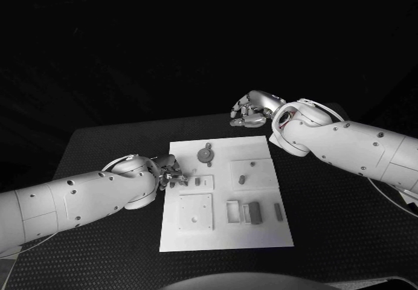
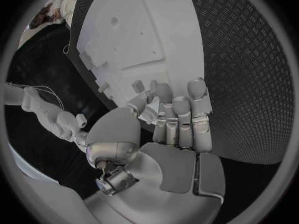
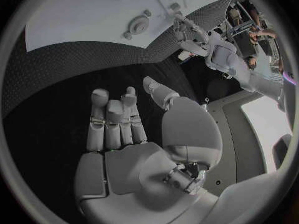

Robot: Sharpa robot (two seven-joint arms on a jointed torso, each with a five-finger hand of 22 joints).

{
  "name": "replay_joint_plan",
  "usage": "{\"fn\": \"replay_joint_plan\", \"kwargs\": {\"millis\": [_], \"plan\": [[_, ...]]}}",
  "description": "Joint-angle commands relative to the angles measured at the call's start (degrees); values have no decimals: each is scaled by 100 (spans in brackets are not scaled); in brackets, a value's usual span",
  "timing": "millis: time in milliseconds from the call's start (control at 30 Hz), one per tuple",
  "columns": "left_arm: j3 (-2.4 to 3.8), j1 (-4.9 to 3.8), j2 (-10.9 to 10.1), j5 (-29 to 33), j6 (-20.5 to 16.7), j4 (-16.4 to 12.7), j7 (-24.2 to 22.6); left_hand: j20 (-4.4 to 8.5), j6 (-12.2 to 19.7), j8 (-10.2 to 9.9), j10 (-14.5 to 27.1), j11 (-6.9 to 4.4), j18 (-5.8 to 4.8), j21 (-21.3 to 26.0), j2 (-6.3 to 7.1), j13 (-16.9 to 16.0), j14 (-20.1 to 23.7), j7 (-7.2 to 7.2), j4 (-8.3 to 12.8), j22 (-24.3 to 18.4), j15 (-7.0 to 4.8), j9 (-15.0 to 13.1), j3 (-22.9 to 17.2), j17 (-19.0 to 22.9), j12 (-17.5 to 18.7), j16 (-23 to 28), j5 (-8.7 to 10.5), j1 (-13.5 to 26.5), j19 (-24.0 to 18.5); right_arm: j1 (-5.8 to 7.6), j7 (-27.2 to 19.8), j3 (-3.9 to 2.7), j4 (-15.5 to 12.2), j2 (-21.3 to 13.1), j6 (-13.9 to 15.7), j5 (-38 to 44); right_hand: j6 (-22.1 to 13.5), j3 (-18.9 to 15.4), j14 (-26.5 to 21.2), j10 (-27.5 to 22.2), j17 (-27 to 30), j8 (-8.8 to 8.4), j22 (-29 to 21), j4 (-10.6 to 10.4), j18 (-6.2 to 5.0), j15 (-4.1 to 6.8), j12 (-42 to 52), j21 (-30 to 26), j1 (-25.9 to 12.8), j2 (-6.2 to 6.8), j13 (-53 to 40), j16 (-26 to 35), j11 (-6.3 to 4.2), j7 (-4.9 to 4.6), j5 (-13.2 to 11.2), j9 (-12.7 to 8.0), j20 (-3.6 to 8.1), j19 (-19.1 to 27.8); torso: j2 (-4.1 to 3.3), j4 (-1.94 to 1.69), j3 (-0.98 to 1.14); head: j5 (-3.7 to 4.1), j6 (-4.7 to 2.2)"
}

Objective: Assemble the parts on the task board

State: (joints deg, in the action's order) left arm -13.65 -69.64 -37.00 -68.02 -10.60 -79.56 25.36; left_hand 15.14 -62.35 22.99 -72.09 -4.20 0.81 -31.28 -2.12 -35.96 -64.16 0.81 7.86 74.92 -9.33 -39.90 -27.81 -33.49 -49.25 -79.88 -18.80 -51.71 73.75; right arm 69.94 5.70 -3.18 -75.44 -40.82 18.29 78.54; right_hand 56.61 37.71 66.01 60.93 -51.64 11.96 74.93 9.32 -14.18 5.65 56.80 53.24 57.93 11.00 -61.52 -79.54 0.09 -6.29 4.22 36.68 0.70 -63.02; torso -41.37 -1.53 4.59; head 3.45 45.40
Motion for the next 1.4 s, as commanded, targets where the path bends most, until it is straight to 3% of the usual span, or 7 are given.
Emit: {"fn": "replay_joint_plan", "kwargs": {"millis": [33,900,1400], "plan": [[0,6,-15,-82,-135,-36,-105,17,-153,15,-49,-6,66,-40,-18,-7,-50,116,726,97,-67,-15,-769,6,-20,-19,-29,-71,19,-1,-30,-3,-4,0,-48,4,3,7,-2,2,8,-1,85,-28,-82,5,27,-14,-20,-44,8,15,24,-41,10,-7,17,-42,0,-3,-3,6,4],[-1,19,57,-148,-23,3,-74,17,-165,16,-62,-9,64,-43,6,-12,-62,113,682,97,-70,-23,-765,8,-19,-24,-32,-106,30,-2,-26,-3,-19,-17,-55,4,4,7,-1,3,9,0,85,-34,-82,5,28,-14,-24,-47,9,14,24,-40,11,-7,18,-43,4,-2,0,-2,6],[-1,31,43,-219,47,34,-25,17,-165,15,-64,-9,64,-43,6,-13,-64,113,670,97,-71,-25,-762,8,-19,-25,-31,-110,32,-2,-25,-3,-24,-20,-58,4,4,6,0,4,9,1,86,-35,-82,5,29,-14,-24,-47,10,13,24,-40,11,-7,18,-44,-2,-4,0,-9,47]]}}
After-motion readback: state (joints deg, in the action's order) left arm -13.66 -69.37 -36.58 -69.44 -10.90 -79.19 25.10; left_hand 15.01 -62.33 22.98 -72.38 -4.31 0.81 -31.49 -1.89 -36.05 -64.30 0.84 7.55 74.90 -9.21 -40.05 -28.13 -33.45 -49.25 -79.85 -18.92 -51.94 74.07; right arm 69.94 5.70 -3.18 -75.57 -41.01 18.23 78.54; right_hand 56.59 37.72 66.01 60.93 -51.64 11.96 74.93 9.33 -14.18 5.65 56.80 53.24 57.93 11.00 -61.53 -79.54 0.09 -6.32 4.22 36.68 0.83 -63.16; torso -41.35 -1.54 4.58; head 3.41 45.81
